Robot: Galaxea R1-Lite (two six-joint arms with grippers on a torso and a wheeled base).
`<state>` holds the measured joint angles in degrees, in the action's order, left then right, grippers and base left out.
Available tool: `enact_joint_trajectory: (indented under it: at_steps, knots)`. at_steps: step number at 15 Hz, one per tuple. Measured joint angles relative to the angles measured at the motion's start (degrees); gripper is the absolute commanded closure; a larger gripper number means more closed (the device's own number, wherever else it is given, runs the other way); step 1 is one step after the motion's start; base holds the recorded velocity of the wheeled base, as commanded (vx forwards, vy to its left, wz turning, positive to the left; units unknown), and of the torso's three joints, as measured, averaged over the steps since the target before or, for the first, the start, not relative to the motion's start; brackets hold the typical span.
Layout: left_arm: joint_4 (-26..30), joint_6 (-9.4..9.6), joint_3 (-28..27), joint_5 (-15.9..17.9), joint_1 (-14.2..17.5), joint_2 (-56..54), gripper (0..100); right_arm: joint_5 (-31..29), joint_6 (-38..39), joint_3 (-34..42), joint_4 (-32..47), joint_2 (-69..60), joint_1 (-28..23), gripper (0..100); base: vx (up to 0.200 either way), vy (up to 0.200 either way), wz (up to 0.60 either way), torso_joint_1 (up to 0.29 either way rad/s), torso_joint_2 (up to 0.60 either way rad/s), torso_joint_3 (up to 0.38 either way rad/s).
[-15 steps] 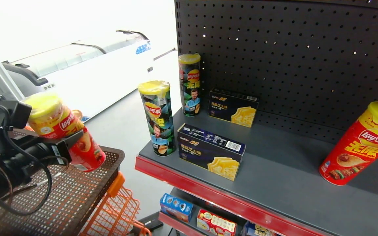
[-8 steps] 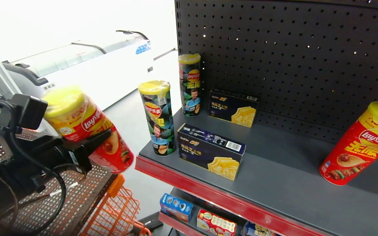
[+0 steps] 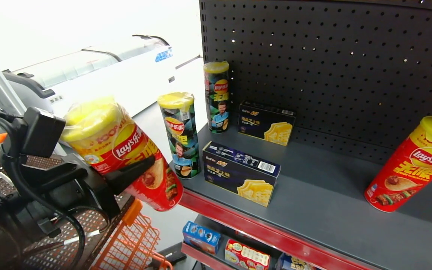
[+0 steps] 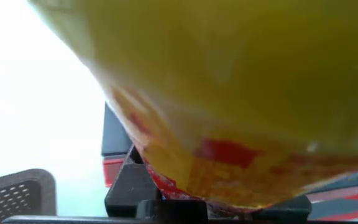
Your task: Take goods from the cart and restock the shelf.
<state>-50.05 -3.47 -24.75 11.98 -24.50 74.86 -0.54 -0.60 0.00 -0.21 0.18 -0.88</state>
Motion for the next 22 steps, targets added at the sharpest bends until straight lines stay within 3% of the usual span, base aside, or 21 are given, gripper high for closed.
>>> enact_joint_trajectory:
  at_steps: [5,7,10,14,17,22]
  knots:
    - [4.8,0.06,0.3,0.3,-3.0,-1.1,100,0.0,0.0,0.0,0.0,0.0,0.0,0,0.0,0.0,0.0,0.0,0.0,0.0]
    - [9.3,0.26,0.1,0.6,-5.0,-2.8,100,0.0,0.0,0.0,0.0,0.0,0.0,0,0.0,0.0,0.0,0.0,0.0,0.0]
    - [10.9,0.41,-0.1,0.7,-8.5,-4.9,100,0.0,0.0,0.0,0.0,0.0,0.0,0,0.0,0.0,0.0,0.0,0.0,0.0]
    - [16.6,2.17,-0.1,1.0,-11.8,-7.8,100,0.0,0.0,0.0,0.0,0.0,0.0,0,0.0,0.0,0.0,0.0,0.0,0.0]
    - [24.7,3.45,-0.2,1.8,-12.8,-11.6,100,0.0,0.0,0.0,0.0,0.0,0.0,0,0.0,0.0,0.0,0.0,0.0,0.0]
    - [25.9,3.61,0.3,2.0,-14.2,-14.6,100,0.0,-0.1,0.0,0.0,0.0,0.0,0,0.0,0.0,-0.12,0.0,0.0,0.0]
